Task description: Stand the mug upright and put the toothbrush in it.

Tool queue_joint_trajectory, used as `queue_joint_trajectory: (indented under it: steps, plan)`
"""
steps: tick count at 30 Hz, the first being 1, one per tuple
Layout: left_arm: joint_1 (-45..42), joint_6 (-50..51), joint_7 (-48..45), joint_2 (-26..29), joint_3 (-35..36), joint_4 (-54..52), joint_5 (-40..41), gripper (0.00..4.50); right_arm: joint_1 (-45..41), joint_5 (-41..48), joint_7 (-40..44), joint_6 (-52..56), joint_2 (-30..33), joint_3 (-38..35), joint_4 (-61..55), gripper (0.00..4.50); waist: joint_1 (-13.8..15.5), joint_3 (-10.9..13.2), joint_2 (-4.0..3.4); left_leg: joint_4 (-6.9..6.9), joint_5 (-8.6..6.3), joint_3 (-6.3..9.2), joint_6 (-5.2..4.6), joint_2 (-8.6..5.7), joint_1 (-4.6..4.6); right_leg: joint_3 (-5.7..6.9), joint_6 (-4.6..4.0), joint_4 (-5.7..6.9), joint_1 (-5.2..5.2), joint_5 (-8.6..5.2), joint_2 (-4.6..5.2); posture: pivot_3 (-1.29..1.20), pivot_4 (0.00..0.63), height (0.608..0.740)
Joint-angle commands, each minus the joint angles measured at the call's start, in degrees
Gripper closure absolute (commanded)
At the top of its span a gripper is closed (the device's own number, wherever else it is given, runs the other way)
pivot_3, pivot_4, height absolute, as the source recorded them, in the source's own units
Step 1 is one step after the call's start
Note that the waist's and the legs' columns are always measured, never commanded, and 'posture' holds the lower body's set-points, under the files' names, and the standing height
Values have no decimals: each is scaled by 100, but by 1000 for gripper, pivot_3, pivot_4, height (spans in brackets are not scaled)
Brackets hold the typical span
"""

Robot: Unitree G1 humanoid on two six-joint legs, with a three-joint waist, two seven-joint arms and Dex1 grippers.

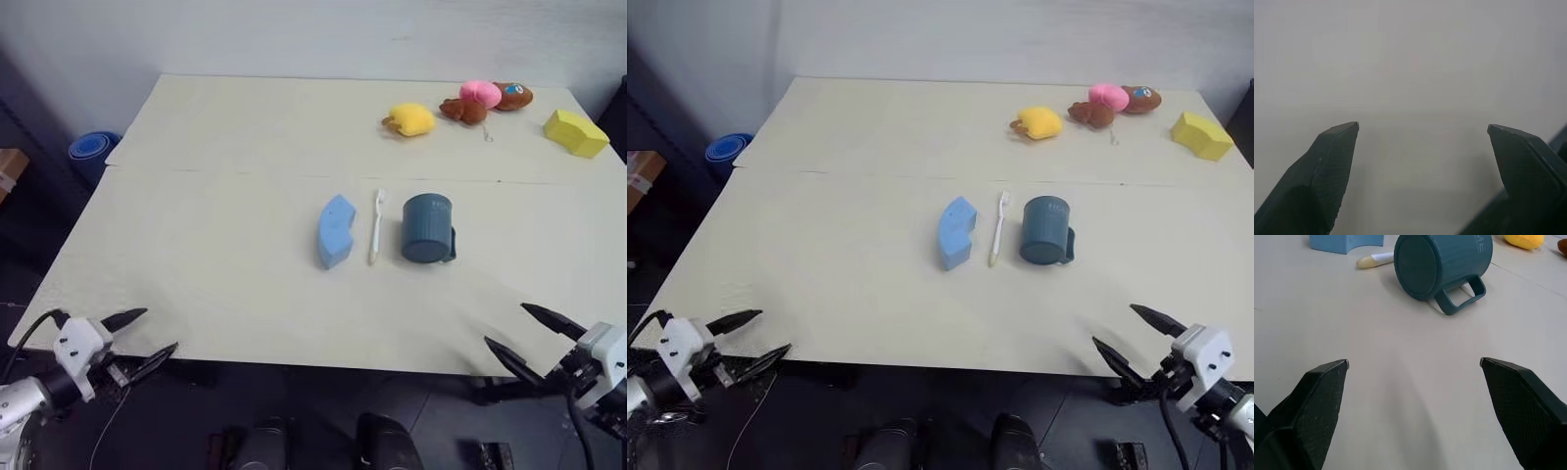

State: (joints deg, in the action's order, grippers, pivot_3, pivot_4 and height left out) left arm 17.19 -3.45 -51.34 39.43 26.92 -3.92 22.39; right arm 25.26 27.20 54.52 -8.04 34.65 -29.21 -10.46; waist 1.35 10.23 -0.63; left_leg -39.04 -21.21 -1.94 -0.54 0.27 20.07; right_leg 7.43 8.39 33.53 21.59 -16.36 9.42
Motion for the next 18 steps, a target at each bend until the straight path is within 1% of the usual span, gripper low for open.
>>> queue_joint_trajectory:
  steps: [1, 3, 4, 5, 6, 7, 8, 9, 11, 13, 14, 16, 18]
  plan:
    - [-68, 432, 182, 38, 38, -442, 244, 26, -12, 46, 33, -216, -112, 2, 29, 0, -6, 1, -1, 0, -2, 0, 0, 0, -2, 2, 0, 1, 0, 0, -1, 0, 150, 740]
    - [-212, 1083, 367, 32, -32, -851, 609, 26, -58, 88, 18, -209, -154, 24, -3, 0, -17, 2, 0, 1, -7, -1, 2, 5, -8, 6, 0, 5, 2, 0, -3, 0, 150, 740]
    - [-406, 1852, 562, 177, -171, -1179, 955, 26, -84, 91, 21, -207, -161, 40, -19, 0, -17, 2, 1, 1, -9, -1, 1, 6, -10, 7, 1, 7, 2, 1, -4, 0, 150, 740]
    - [-787, 2693, 960, 274, -388, -1473, 1195, 26, -99, 95, 21, -195, -166, 49, -26, 0, -12, 4, 2, 1, -11, -1, -1, 8, -15, 6, 3, 8, 2, 2, -3, 0, 150, 740]
    - [-1071, 3302, 1254, 342, -533, -1662, 1345, 26, -117, 88, 15, -186, -171, 61, -27, 0, 18, 9, 8, 0, -12, -2, -3, 10, -20, 0, 4, 8, 0, 2, -1, 0, 150, 740]
    - [-1822, 4084, 1673, 338, -913, -1834, 1464, 26, -131, 76, -4, -169, -174, 75, -33, 0, 28, 11, 10, -4, -10, 0, -2, 14, -25, -2, 4, 11, -6, 2, -1, 0, 150, 740]
    - [-2552, 4669, 2018, 257, -1257, -1882, 1489, 26, -146, 66, -34, -142, -181, 95, -45, 0, 117, 16, 2, -5, -7, 1, -2, 29, -28, -10, 5, 12, -11, 3, -1, 0, 150, 740]
    - [-3062, 5123, 2256, 194, -1472, -1914, 1523, 26, -156, 60, -55, -125, -185, 110, -55, 0, 165, 21, 10, -10, -2, 5, -6, 13, -32, -23, 8, 17, -23, 5, 2, 0, 150, 740]
    - [-4487, 6320, 2841, -313, -1820, -1571, 1760, 26, -209, 73, -72, -98, -200, 178, -101, 0, 158, 18, 17, -11, 5, 7, -2, -17, -25, -49, 12, 24, -6, 8, -1, 0, 150, 740]
    - [-5606, 7181, 3281, -925, -2049, -989, 1791, 26, -318, 129, -90, -111, -228, 234, -215, 0, 151, 18, 19, -10, 3, 3, -2, -25, -45, -59, 26, 43, -10, 15, -1, 0, 150, 740]
    - [-5917, 7425, 3400, -1133, -2102, -746, 1739, 26, -371, 147, -116, -107, -245, 262, -282, 0, 143, 18, 20, -9, 2, 0, -1, -26, -43, -55, 32, 46, -9, 18, -3, 0, 150, 740]
    - [-6462, 7479, 3515, -1502, -2560, -111, 1330, 26, -571, 296, -283, -9, -309, 337, -628, 0, 23, 18, 19, -3, 1, -15, 0, -26, -44, -52, 34, 42, -5, 19, -6, 0, 150, 740]
    - [-6851, 7588, 3582, -1650, -3047, 412, 960, 26, -741, 361, -517, 84, -384, 421, -966, 0, -52, 19, 19, 15, 1, -21, 0, -26, -55, -53, 35, 34, -5, 19, -8, 0, 150, 740]
